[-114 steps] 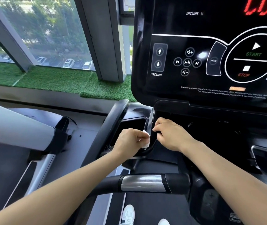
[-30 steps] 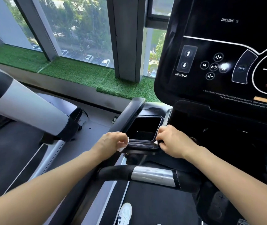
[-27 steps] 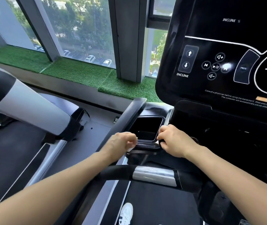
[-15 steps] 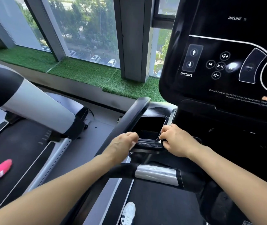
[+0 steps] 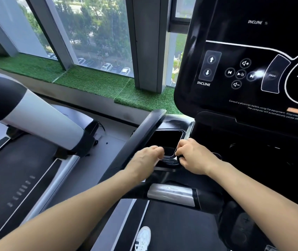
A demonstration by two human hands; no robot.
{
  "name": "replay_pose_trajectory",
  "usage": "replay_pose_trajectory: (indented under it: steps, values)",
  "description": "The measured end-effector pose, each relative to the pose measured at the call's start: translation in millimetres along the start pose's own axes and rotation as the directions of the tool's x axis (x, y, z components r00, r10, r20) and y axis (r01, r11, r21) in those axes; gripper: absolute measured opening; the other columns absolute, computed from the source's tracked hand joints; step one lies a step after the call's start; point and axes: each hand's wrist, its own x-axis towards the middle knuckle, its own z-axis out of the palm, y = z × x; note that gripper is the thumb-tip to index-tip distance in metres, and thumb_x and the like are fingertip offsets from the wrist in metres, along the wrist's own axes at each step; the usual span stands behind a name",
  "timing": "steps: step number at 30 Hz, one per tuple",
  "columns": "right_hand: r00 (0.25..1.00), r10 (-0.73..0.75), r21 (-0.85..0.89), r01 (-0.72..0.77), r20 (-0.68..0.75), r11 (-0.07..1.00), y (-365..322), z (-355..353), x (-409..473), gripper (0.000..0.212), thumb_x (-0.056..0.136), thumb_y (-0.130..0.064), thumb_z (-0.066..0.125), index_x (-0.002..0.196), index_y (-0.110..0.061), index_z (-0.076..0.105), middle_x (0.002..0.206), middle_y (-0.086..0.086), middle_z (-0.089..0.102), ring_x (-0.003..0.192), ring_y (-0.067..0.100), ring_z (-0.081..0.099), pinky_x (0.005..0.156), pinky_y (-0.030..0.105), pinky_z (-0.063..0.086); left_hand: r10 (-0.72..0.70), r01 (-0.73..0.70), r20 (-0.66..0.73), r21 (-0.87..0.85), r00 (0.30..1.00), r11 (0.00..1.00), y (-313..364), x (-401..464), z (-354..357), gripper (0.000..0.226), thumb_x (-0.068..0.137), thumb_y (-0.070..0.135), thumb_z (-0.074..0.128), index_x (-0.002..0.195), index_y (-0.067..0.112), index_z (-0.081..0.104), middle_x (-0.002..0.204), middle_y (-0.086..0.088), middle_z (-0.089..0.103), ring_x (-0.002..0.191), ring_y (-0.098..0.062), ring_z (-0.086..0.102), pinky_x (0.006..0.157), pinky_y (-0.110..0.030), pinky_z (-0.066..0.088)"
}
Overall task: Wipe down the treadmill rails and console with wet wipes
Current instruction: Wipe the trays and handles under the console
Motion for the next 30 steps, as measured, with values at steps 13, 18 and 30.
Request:
replay_pose_trajectory:
  steps: [13,18,30]
  values:
    - [0.996,0.051,0.057,-0.047,-0.071,0.997,7.8,-8.0,-4.2,0.027,0.091,-0.012,0.048,0.108,-0.012,0.069,0.116,-0.003,0.053,0.111,0.019,0.046,0.089,0.039,0.049,-0.078,0.083,-0.049,0.091,0.996,0.992,-19.2,-3.1,0.5,0.014,0.097,0.010,0.042,0.096,0.014,0.056,0.093,0.001,0.056,0.078,-0.018,0.047,0.066,-0.026,0.032]
    - [0.995,0.069,0.073,-0.064,-0.078,0.995,9.4,-8.4,-3.7,0.025,0.090,-0.012,0.050,0.106,-0.012,0.069,0.117,-0.005,0.053,0.109,0.018,0.048,0.087,0.039,0.050,0.037,-0.038,-0.041,-0.037,0.998,0.999,24.7,8.2,9.8,0.012,0.095,0.012,0.048,0.095,0.014,0.060,0.094,0.000,0.060,0.080,-0.019,0.053,0.069,-0.030,0.039]
    - [0.987,0.122,0.288,-0.087,-0.107,0.954,11.1,-16.3,-12.0,0.026,0.087,-0.008,0.051,0.104,-0.012,0.070,0.111,0.001,0.063,0.103,0.018,0.058,0.087,0.025,0.045,-0.432,0.254,-0.008,-0.798,0.902,0.546,46.4,3.4,-1.2,0.016,0.088,-0.002,0.061,0.080,0.012,0.061,0.077,-0.006,0.063,0.067,-0.010,0.057,0.060,-0.020,0.049]
